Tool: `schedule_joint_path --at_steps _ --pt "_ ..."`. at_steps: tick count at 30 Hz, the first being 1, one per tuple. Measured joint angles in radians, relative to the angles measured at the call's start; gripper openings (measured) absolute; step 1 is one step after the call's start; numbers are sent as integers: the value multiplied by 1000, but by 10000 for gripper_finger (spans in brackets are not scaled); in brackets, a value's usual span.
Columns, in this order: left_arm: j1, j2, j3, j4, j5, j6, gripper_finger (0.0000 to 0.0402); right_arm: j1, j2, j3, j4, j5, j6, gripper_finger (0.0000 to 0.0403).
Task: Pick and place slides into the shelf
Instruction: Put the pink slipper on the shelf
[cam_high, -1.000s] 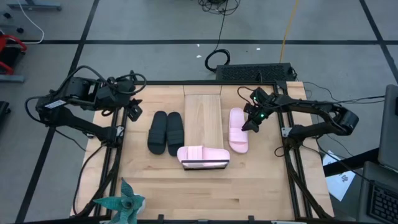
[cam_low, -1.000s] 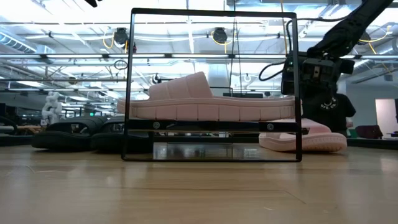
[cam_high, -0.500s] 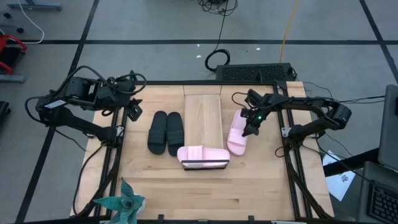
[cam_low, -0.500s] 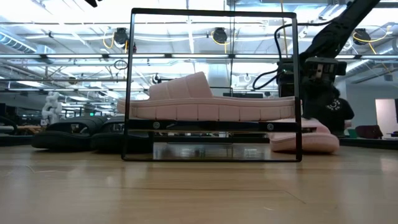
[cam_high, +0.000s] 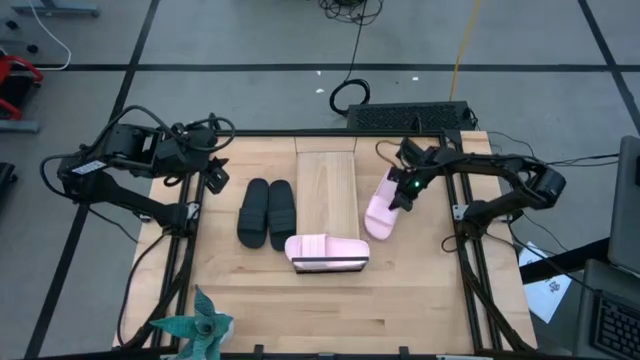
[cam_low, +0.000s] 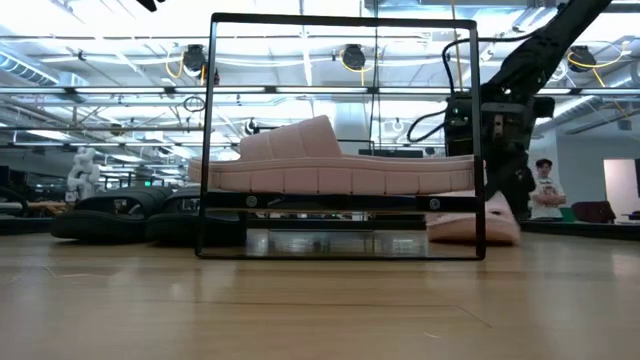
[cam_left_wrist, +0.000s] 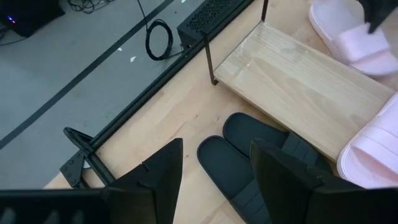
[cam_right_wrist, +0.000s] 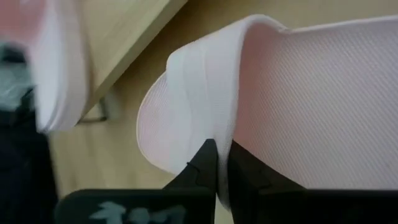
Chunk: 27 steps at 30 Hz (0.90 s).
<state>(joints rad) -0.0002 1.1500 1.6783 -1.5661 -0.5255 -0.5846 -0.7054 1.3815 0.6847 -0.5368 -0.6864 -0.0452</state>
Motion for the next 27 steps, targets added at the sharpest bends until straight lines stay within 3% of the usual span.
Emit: schedule_joint_path --at_steps 7,12,16,20,23,27 --pt "0 0 0 0 0 4 193 -94 -78 200 -238 278 -58 3" --pt "0 0 0 0 0 4 193 -139 -131 374 -326 349 4 2" --pt "0 0 0 0 0 4 193 -143 -181 478 -261 349 223 1" --pt "0 0 0 0 0 4 193 -78 -240 520 -110 346 587 1" --pt "0 0 0 0 0 4 193 24 -280 515 77 378 834 1" --pt "0 0 0 0 0 4 193 217 -283 512 209 537 1025 1"
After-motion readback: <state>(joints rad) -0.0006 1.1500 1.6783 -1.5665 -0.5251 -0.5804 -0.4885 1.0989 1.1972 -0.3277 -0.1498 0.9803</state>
